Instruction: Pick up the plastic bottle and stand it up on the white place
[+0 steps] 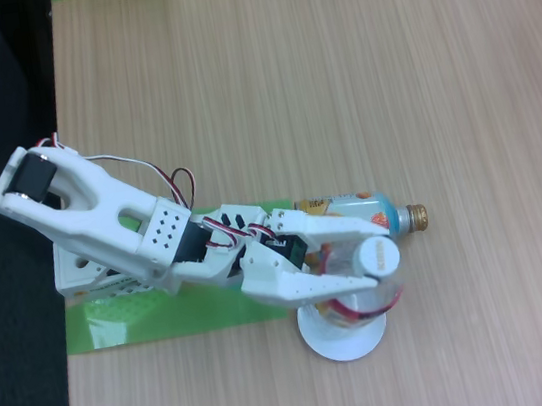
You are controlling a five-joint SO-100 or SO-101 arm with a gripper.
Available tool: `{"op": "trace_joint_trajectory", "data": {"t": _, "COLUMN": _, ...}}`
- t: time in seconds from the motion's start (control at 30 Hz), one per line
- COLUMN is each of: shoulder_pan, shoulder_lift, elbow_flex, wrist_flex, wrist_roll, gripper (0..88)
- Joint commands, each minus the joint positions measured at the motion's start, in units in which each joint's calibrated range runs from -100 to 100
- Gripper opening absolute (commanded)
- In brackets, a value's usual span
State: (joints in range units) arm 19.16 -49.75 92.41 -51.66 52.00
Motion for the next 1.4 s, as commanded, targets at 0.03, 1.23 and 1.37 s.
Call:
{"op": "trace_joint_trajectory", "data": {"t": 0.03, "shoulder_pan": 2.1, "shoulder_lift": 0.4, "elbow_flex": -2.3, "wrist_flex": -1.0, "wrist_roll": 0.3, "gripper": 12.9}}
{"op": "trace_joint_trajectory", "data": {"t": 1.23, "shoulder_pan": 0.5, "shoulder_lift": 9.7, "elbow_flex": -9.7, "wrist_flex": -1.0, "wrist_roll": -0.2, "gripper": 12.9}}
{"op": "trace_joint_trajectory", "data": {"t": 1.37, "shoulder_pan": 0.5, "shoulder_lift": 9.7, "elbow_flex": -9.9, "wrist_flex": -1.0, "wrist_roll": -0.2, "gripper": 12.9}}
